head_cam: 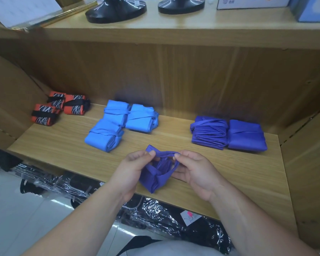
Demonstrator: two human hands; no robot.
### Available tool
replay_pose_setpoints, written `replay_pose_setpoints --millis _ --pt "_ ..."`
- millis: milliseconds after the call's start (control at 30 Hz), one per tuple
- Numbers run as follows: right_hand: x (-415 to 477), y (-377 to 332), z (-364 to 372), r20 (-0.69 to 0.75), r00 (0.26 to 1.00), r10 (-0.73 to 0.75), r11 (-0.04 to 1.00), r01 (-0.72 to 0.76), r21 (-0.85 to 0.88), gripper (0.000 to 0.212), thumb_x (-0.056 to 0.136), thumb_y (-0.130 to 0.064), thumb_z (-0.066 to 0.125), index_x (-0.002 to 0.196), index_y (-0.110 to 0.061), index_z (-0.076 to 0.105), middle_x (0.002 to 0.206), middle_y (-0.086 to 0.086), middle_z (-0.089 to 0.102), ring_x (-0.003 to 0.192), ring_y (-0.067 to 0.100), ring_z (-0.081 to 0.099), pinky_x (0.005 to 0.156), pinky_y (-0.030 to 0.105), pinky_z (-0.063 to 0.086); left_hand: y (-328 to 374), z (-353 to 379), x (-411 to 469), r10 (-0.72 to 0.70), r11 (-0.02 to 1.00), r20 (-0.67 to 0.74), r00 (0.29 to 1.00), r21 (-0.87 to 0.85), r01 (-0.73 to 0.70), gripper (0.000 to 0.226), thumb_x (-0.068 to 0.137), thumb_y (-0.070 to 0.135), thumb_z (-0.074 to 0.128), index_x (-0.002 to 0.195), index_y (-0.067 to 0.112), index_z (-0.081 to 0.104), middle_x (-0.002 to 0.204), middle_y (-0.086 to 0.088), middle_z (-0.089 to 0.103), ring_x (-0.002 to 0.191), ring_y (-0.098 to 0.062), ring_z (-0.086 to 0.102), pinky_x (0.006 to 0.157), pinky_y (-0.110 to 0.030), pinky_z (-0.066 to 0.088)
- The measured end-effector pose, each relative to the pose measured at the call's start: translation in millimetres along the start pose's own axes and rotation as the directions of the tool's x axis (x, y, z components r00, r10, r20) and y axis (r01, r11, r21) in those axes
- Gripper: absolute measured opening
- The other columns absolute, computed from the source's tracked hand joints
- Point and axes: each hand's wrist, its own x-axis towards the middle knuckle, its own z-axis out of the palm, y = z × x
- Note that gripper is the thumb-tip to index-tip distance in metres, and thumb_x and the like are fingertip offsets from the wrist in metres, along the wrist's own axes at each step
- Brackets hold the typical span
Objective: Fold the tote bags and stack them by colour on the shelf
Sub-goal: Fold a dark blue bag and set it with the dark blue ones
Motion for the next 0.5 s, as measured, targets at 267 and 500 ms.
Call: replay_pose_setpoints --millis 267,500 --pt "-2 6 11 0.107 0.991 -0.083 0.989 0.068 0.134 0.012 0.091 -0.017 0.061 0.092 -0.005 0.065 0.089 0.016 0.073 0.083 0.027 0.069 0.085 0.041 0.058 -4 -3 -10 0.024 0.948 0.020 1.000 -0.319 -0.016 0.016 0.090 0.019 0.062 0.088 0.003 0.065 0.097 -0.029 0.072 0.082 -0.031 0.073 0.071 -0.035 0.059" --pt "5 17 26 0.102 0.992 -0.070 0.977 0.048 0.208 0.041 0.091 -0.025 0.069 0.119 0.005 0.061 0.104 0.022 0.064 0.091 0.028 0.060 0.082 0.037 0.049 -13 -1 -10 0.038 0.924 -0.058 0.998 -0.379 -0.057 0.020 0.097 0.018 0.053 0.101 0.000 0.062 0.091 -0.016 0.073 0.080 -0.022 0.071 0.073 -0.029 0.058"
